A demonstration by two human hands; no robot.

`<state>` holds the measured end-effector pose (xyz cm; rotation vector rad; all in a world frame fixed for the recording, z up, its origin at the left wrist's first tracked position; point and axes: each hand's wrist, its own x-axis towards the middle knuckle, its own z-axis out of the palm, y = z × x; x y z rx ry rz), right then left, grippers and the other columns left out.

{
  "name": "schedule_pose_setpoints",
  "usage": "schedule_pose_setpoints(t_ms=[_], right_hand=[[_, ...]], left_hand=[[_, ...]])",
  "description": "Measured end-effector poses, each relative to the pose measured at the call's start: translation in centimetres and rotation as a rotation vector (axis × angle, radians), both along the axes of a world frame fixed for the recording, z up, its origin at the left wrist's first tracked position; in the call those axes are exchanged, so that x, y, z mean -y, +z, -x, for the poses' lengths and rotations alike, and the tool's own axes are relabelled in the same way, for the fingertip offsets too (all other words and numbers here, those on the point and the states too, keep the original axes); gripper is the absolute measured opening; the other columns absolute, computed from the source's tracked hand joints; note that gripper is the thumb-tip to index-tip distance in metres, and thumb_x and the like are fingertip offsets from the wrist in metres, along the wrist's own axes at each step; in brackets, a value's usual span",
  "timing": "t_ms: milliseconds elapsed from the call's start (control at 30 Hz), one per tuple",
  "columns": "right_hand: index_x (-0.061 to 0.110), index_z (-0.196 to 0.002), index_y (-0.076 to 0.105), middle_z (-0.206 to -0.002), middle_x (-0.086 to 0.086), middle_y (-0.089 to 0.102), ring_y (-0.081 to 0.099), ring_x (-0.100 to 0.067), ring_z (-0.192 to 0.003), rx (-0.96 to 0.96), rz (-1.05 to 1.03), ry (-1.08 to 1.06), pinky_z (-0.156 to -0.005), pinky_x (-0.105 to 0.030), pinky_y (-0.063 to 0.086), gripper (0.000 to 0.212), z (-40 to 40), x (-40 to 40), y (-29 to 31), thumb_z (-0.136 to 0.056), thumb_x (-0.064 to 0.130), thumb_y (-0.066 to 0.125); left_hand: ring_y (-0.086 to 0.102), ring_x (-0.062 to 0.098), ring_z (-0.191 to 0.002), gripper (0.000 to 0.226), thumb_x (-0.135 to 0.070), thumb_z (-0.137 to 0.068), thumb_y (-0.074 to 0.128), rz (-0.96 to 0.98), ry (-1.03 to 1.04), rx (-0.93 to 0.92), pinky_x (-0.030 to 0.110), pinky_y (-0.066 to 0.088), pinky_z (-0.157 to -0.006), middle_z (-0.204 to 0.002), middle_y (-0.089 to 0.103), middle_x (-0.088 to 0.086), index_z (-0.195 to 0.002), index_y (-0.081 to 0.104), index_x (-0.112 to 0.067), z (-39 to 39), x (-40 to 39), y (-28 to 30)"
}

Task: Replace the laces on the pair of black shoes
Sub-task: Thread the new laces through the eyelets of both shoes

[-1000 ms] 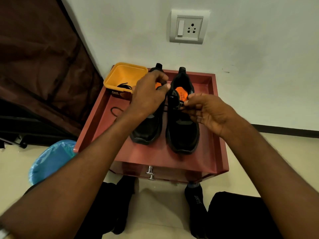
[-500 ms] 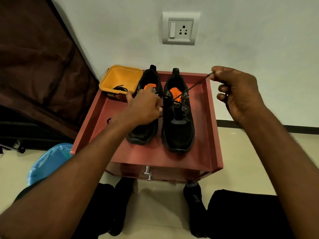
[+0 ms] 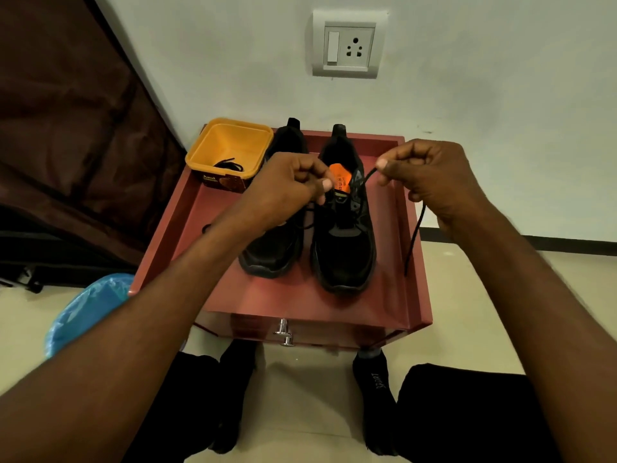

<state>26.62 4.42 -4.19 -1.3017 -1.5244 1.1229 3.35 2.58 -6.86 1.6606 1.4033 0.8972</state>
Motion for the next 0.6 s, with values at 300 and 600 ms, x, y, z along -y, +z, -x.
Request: schedule_pose_setpoints(t_ms=[300, 600], right_hand=[[0.010, -0.096, 0.078, -0.074, -0.007, 0.073, 0.053, -0.005, -0.056, 0.048, 0.092, 0.130, -0.054, -0.022, 0.040, 0.013, 1.7, 0.2, -0.8, -0.091, 0.023, 0.078], [0.010, -0.094, 0.081, -0.083, -0.003, 0.077, 0.059, 0.007, -0.062, 0.156, 0.123, -0.035, -0.061, -0.013, 0.044, 0.015, 0.6, -0.7, -2.1, -0.090, 0.024, 0.079]], left_hand=[[0.074, 0.019, -0.075, 0.019, -0.009, -0.089, 0.079, 0.088, -0.126, 0.157, 0.033, 0.057, -0.082, -0.078, 0.076, 0.014, -0.108, 0.074, -0.005, -1.0, 0.3, 0.3], [0.060, 0.009, -0.107, 0.043, -0.046, -0.079, 0.085, -0.078, -0.071, -0.713, 0.036, 0.020, -0.083, -0.109, 0.068, -0.015, -0.117, 0.071, -0.032, 0.8, 1.0, -0.1]])
